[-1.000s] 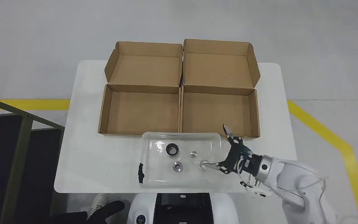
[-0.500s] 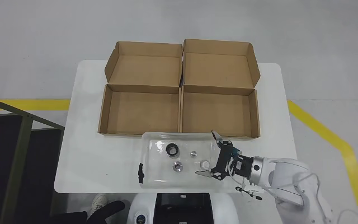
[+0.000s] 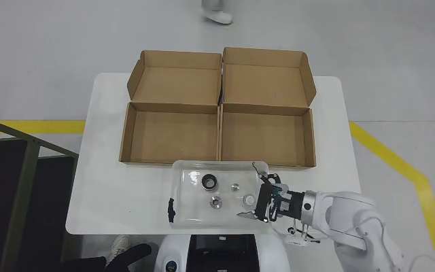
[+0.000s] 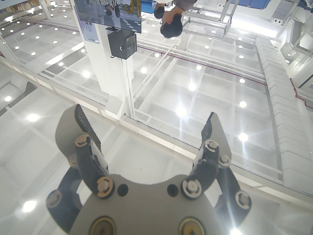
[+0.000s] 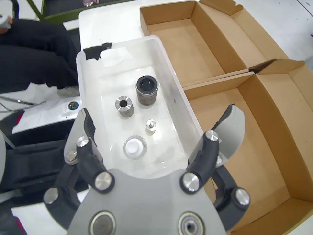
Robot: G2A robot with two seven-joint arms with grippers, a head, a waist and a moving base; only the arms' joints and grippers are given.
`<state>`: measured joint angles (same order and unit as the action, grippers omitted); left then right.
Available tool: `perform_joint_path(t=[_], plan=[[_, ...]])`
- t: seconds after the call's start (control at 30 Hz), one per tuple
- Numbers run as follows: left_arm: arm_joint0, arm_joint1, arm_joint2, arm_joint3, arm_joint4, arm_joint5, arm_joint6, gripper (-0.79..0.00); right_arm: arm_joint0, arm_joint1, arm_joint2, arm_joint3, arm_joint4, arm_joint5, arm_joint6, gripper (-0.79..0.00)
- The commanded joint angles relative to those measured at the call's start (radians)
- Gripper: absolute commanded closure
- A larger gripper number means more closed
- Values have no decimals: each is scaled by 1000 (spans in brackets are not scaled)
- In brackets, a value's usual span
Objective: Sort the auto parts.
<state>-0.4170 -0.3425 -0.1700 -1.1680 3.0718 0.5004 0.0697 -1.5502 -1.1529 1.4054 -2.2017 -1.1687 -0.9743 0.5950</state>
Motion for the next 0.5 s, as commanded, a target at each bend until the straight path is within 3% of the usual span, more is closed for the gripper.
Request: perform_joint_path(t=[0.0, 0.13, 0.3, 0.47], plan=[[0, 0, 0, 0, 0, 0, 0, -785, 6, 6, 6, -6, 0, -34, 6, -785], [0, 0, 0, 0, 0, 0, 0, -785, 8, 23, -5, -28, 7, -38, 60, -785], [0, 0, 0, 0, 0, 0, 0, -785, 42, 58, -74, -30, 40, -38, 213, -785], [0, 0, 0, 0, 0, 0, 0, -785, 84, 94, -113, 10, 59, -38, 213, -785]])
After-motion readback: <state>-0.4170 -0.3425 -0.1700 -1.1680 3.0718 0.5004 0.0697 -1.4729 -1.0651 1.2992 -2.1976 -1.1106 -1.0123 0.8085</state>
